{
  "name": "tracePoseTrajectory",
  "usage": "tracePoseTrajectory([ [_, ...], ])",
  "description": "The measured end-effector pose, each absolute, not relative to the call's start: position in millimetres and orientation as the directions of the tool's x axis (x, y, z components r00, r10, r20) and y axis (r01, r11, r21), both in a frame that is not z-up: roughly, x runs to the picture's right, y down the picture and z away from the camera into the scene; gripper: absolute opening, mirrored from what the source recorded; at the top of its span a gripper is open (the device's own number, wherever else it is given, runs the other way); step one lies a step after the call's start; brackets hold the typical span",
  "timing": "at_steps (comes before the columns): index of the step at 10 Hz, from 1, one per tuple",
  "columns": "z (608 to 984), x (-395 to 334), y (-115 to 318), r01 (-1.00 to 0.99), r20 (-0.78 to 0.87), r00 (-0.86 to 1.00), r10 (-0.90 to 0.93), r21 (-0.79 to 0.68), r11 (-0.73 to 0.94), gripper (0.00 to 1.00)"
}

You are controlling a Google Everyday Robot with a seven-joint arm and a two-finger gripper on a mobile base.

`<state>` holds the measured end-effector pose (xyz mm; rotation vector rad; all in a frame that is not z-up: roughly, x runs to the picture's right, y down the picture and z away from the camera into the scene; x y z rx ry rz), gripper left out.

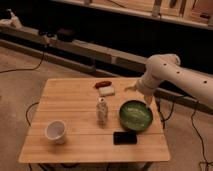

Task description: Place the white sponge in the ceramic cup

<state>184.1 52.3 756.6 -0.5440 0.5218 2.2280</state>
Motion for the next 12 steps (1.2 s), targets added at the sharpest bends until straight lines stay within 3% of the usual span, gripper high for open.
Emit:
tracePoseTrajectory([
  [8,761,187,47,-0.757,-0.518,-0.619,0.590,0.195,-0.624,0.80],
  [12,800,185,-1,-0.738,-0.454,-0.645,0.615,0.161,-0.655,0.80],
])
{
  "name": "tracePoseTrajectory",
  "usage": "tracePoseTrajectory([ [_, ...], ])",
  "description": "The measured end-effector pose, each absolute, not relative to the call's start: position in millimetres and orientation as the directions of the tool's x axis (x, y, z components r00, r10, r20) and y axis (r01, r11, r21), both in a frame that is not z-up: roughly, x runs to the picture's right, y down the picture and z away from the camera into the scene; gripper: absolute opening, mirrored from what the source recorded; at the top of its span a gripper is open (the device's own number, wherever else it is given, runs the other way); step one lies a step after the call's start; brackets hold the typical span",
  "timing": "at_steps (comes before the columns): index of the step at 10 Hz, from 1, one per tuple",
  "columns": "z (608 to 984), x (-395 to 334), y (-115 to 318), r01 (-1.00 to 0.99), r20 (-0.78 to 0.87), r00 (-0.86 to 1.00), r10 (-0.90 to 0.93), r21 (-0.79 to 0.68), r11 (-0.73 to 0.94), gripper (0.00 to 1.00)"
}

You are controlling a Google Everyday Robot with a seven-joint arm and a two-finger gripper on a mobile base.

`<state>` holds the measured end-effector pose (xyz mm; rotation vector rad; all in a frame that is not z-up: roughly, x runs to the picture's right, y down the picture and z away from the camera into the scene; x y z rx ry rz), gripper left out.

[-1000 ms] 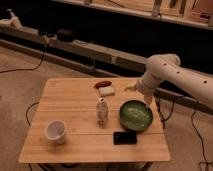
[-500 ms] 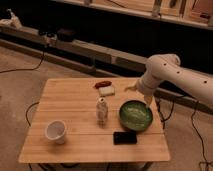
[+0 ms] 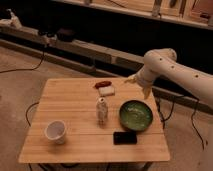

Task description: Place the white sponge in the ceramic cup

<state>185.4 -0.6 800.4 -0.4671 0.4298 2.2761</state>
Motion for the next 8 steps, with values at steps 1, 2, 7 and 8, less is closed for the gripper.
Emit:
tracePoseTrajectory([
  [1,810,182,-9,-0.729,-0.448,-0.651,0.613,0.143,-0.670,0.80],
  [2,816,178,-14,-0.724,-0.448,-0.652,0.612,0.127,-0.678,0.80],
  [7,853,131,-26,-0.748,-0.480,-0.601,0.639,0.057,-0.661,0.80],
  [8,862,125,-26,-0.752,-0.484,-0.595,0.642,0.054,-0.656,0.80],
])
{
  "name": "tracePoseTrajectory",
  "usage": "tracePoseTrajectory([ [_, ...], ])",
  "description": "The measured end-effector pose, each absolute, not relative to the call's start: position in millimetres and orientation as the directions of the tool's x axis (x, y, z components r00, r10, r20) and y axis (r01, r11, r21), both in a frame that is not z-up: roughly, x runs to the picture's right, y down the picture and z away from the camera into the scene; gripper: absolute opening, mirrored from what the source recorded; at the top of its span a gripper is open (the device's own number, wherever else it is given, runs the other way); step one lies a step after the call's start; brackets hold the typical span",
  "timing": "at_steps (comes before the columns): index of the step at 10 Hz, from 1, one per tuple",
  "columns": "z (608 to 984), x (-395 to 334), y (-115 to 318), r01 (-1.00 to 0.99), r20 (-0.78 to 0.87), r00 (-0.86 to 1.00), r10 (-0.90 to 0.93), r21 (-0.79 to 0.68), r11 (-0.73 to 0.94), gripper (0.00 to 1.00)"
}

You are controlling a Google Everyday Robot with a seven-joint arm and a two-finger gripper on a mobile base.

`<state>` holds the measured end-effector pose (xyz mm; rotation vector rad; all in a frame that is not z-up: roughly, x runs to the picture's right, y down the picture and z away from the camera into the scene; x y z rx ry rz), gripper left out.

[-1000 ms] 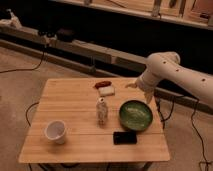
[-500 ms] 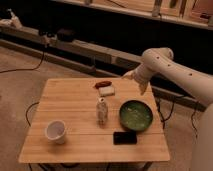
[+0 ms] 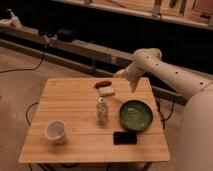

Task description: Place the white sponge in the ceramic cup

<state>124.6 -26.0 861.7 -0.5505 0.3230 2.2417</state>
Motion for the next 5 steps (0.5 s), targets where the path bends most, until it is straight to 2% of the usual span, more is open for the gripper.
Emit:
tracePoseTrajectory([
  [5,899,109,-23,-0.755,-0.528,-0.563,0.636,0.015,-0.656,0.80],
])
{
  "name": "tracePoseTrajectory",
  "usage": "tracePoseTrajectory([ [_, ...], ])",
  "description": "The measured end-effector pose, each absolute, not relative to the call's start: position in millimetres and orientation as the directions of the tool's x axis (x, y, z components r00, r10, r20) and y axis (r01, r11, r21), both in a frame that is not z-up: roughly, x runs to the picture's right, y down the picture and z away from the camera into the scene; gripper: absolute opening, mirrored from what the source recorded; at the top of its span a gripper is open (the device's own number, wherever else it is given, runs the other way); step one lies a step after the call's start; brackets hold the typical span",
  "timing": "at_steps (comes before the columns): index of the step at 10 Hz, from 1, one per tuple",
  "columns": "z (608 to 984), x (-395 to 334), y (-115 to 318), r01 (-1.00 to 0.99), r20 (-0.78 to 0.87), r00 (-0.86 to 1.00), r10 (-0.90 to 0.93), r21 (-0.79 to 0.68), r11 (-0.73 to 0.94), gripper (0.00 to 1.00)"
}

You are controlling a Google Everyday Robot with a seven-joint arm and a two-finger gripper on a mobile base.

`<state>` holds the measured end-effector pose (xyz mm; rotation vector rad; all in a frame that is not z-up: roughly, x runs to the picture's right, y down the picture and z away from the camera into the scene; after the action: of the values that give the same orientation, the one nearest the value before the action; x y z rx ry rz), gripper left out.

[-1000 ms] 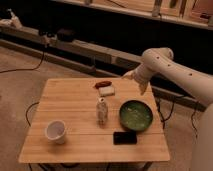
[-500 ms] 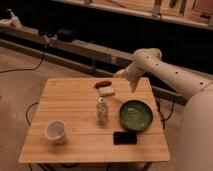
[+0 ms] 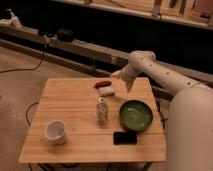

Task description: Place the white sponge in the ceramic cup

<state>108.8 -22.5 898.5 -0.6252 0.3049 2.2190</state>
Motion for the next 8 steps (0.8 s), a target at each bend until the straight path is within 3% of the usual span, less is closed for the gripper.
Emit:
tracePoseTrajectory([
  [8,945,96,-10,-0.798,-0.524,-0.499,0.691,-0.033,-0.602,0.80],
])
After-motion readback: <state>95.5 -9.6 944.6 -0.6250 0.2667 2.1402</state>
